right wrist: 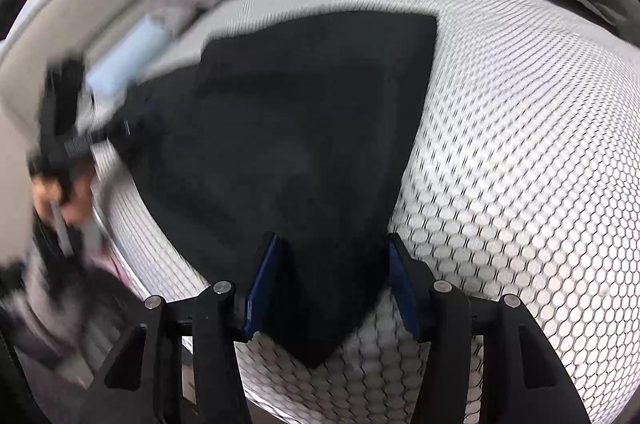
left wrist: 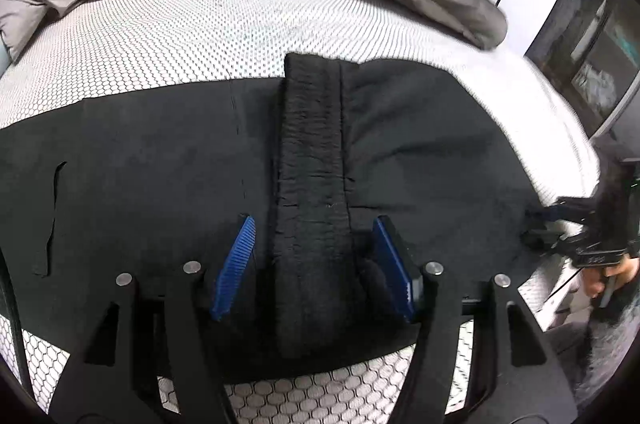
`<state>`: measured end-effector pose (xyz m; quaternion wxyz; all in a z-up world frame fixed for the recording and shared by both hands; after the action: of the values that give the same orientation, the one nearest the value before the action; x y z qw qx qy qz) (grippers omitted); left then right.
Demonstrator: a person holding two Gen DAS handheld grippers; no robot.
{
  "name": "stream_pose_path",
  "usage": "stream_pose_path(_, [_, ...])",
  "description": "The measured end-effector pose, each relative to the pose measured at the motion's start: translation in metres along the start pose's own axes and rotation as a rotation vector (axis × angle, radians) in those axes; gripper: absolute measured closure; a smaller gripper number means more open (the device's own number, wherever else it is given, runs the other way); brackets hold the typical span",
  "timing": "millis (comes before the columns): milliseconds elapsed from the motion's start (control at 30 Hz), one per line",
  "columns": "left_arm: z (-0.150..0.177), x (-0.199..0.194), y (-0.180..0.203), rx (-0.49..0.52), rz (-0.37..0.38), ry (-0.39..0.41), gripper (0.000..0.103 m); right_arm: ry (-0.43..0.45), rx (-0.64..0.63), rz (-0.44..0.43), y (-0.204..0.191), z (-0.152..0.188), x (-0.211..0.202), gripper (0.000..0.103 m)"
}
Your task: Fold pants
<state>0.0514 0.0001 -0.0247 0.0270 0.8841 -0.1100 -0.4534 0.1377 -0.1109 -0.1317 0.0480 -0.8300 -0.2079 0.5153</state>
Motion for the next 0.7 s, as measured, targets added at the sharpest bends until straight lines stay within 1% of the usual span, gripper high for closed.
stream_pose_path(33, [0.000, 0.004, 0.001, 0.001, -0.014, -0.009, 0.045, 0.014, -0.003, -0.017, -0.002, 0.005, -0.006, 0.067])
stream_pose_path(67, [-0.001, 0.006, 0.001, -0.002, -0.015, -0.013, 0.045, 0.051, -0.013, -0.016, -0.004, 0.002, -0.014, 0.083])
stream_pose_path(100, [-0.001, 0.006, 0.001, -0.004, -0.013, -0.010, 0.045, 0.074, -0.010, -0.022, -0.005, 0.001, -0.019, 0.088])
stream_pose_path(133, [-0.003, 0.006, 0.001, -0.009, -0.014, -0.004, 0.045, 0.092, -0.003, -0.046, -0.005, 0.000, -0.025, 0.088])
stream_pose_path(167, [-0.003, 0.005, 0.000, -0.012, -0.017, -0.001, 0.045, 0.084, -0.003, -0.050, -0.002, 0.004, -0.028, 0.088])
stream_pose_path(200, [-0.002, 0.005, -0.003, -0.018, -0.020, -0.001, 0.045, 0.029, -0.007, -0.018, 0.004, 0.011, -0.018, 0.088])
stream_pose_path(233, [-0.001, 0.006, -0.008, -0.032, -0.029, -0.005, 0.045, -0.032, -0.014, -0.018, 0.007, 0.020, -0.007, 0.088])
stream_pose_path(267, [-0.002, 0.008, -0.011, -0.045, -0.037, -0.006, 0.045, -0.046, -0.035, -0.021, 0.007, 0.025, -0.005, 0.088])
stream_pose_path(333, [-0.005, 0.007, -0.017, -0.081, -0.055, 0.004, 0.045, -0.030, -0.052, -0.033, 0.004, 0.022, -0.015, 0.087])
stream_pose_path(367, [-0.007, 0.005, -0.018, -0.091, -0.056, 0.019, 0.045, -0.003, -0.042, -0.053, 0.005, 0.020, -0.026, 0.081])
stream_pose_path(400, [-0.011, 0.001, -0.016, -0.096, -0.056, 0.043, 0.045, 0.030, -0.025, -0.072, 0.008, 0.019, -0.037, 0.072])
stream_pose_path(433, [-0.015, -0.006, -0.009, -0.085, -0.049, 0.072, 0.045, 0.058, -0.007, -0.072, 0.010, 0.016, -0.041, 0.068])
stream_pose_path(467, [-0.019, -0.010, -0.001, -0.069, -0.040, 0.094, 0.045, 0.100, 0.026, -0.073, 0.013, 0.009, -0.046, 0.063])
stream_pose_path(500, [-0.023, -0.014, 0.010, -0.048, -0.027, 0.109, 0.044, 0.116, 0.050, -0.079, 0.017, 0.009, -0.048, 0.063])
stream_pose_path(567, [-0.030, -0.015, 0.043, 0.000, 0.022, 0.137, 0.042, 0.143, 0.137, -0.101, 0.024, -0.001, -0.044, 0.063])
stream_pose_path(633, [-0.034, -0.006, 0.085, 0.057, 0.090, 0.137, 0.040, 0.141, 0.233, -0.118, 0.034, -0.010, -0.031, 0.063])
stream_pose_path(700, [-0.033, 0.007, 0.124, 0.110, 0.139, 0.126, 0.040, 0.118, 0.284, -0.142, 0.038, -0.014, -0.019, 0.063])
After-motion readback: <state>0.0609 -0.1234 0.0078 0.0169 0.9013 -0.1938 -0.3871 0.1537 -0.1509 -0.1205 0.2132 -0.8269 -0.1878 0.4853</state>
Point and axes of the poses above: each gripper's, at about its wrist camera, not at the fingertips, and x roughly the way its jaws point, y to its right, z to its underside, the point moved 7 cm from there along x, roughly the way its jaws point, and after that the axes turned 8 degrees about x, right-handed, at the moved point
